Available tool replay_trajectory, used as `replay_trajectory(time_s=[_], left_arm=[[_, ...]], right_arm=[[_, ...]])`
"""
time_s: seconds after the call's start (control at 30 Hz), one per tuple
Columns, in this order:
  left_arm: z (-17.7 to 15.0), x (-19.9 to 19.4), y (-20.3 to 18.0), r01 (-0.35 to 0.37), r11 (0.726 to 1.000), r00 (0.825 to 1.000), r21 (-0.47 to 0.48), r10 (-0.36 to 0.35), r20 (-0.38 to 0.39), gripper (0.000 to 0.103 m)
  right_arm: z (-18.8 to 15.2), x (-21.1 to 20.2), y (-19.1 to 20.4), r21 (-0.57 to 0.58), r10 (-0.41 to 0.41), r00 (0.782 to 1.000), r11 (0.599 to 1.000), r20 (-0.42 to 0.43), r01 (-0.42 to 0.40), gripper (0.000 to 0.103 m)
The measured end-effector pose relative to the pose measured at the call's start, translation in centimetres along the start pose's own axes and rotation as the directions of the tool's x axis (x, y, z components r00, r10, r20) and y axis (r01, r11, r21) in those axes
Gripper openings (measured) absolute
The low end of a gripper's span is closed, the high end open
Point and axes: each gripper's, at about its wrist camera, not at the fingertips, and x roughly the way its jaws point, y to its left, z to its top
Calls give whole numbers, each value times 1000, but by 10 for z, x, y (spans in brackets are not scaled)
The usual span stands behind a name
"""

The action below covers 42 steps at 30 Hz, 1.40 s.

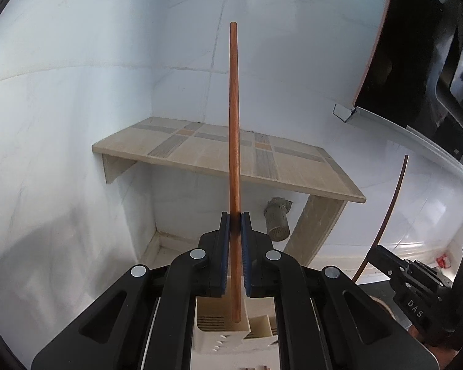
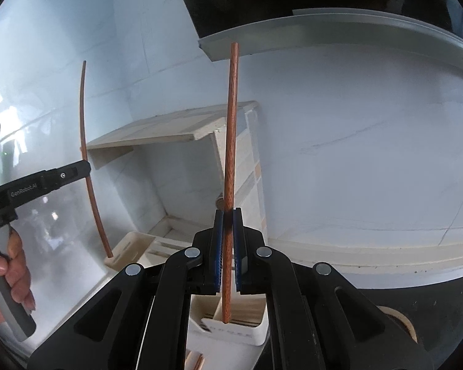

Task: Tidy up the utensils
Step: 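Lower both chopsticks into the holder slots and open both tools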

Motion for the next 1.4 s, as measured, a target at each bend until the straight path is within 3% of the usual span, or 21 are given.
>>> replay_trajectory(time_s=[0.23, 0.4, 0.67, 0.93, 0.97, 1.03, 1.3, 1.4], left_arm=[[-8, 12, 12, 22, 998, 1000, -67, -23, -15, 7], [-15, 17, 12, 3, 1000, 1000, -24, -3, -11, 7], [-25, 29, 10, 7, 1000, 998, -18, -8, -55, 7], [-30, 35, 12, 22, 1000, 993, -13, -23, -113, 7], [-31, 37, 12, 21, 1000, 993, -9, -22, -116, 7], [-32, 37, 12, 19, 1000, 992, -8, -19, -123, 9], [-35, 24, 12, 10, 1000, 991, 7, -9, -133, 10], [-37, 20, 8, 12, 1000, 990, 21, -9, -139, 17]], right_arm=[[-5, 7, -1, -8, 3, 999, 1000, 35, -3, 7], [-13, 8, -2, -19, -13, 999, 1000, 42, 14, 7], [-17, 17, 11, -57, -25, 999, 998, 22, 26, 7], [-28, 27, 18, -79, -28, 998, 997, -55, 24, 8], [-28, 29, 17, -68, -32, 997, 997, -72, 27, 10], [-28, 32, 14, -45, -33, 996, 999, -85, 29, 32], [-26, 26, 16, -41, -44, 995, 998, -93, 40, 39], [-25, 24, 19, -43, -46, 994, 998, -96, 42, 42]])
